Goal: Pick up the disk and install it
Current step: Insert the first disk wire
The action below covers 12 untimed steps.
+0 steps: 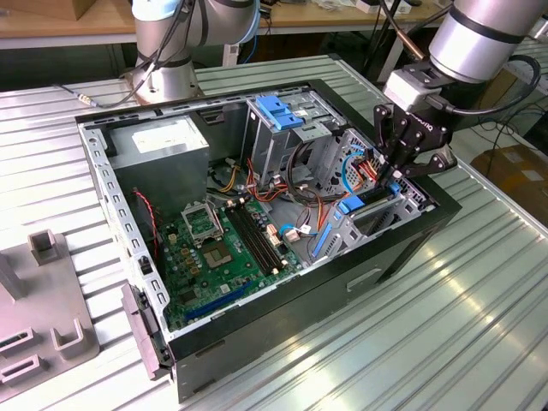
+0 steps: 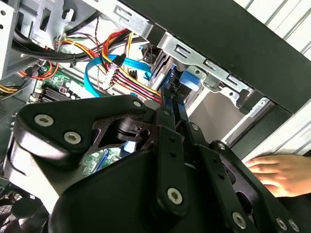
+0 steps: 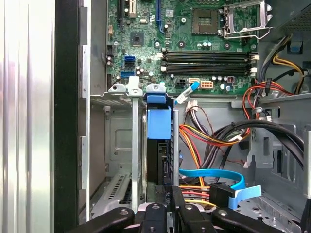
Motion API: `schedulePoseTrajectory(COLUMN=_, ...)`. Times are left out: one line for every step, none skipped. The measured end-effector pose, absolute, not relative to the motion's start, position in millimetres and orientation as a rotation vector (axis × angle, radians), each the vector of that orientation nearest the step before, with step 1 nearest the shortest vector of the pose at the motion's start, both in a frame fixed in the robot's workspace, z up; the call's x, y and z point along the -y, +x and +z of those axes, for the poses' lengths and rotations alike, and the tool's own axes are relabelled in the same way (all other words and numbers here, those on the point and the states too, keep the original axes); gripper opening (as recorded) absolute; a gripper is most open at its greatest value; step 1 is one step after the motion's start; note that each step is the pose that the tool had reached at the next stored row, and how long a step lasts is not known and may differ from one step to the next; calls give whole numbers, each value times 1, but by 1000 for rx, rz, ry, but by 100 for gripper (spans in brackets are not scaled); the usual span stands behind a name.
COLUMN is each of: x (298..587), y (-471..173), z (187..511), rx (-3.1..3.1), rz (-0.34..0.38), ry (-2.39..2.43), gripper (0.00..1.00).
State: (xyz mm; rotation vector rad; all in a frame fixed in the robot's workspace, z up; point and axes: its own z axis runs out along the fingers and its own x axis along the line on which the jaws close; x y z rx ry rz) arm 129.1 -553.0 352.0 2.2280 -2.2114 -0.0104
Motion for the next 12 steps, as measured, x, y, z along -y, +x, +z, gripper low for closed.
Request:
schedulePoseTrajectory(x=553, y=129, z=351, rx=2212, rz=-11, ry=2228, gripper=16)
schedulePoseTrajectory(x=553, y=129, z=351, rx=2212, rz=-11, ry=2228, gripper=16)
schedulePoseTrajectory(x=553, y=129, z=350, rx=2214, rz=-10, ry=2226, gripper=16)
schedulePoseTrajectory(x=553, y=129, z=350, rx=2216, rz=-10, ry=2223, gripper=16)
schedulePoseTrajectory(x=553, y=129, z=350, rx=2219, rz=-10, ry=2220, gripper=16)
schedulePoseTrajectory(x=553, y=129, z=349, rx=2220, rz=-11, ry=2219, gripper=16)
schedulePoseTrajectory(x=553, y=129, z=349, rx=2221, rz=-10, ry=2218, gripper=16)
schedulePoseTrajectory(x=553, y=129, z=349, rx=2221, rz=-11, ry=2218, gripper=16)
schedulePoseTrajectory(x=553, y=129, z=349, rx=2221, rz=-11, ry=2218, gripper=16)
schedulePoseTrajectory(x=553, y=129, z=349, rx=2221, rz=-10, ry=2218, gripper=16)
schedulePoseTrajectory(x=553, y=129, z=349, rx=2221, rz=-11, ry=2218, gripper=16)
schedulePoseTrajectory(x=553, y=129, z=348, rx=2221, rz=-11, ry=2218, gripper=16)
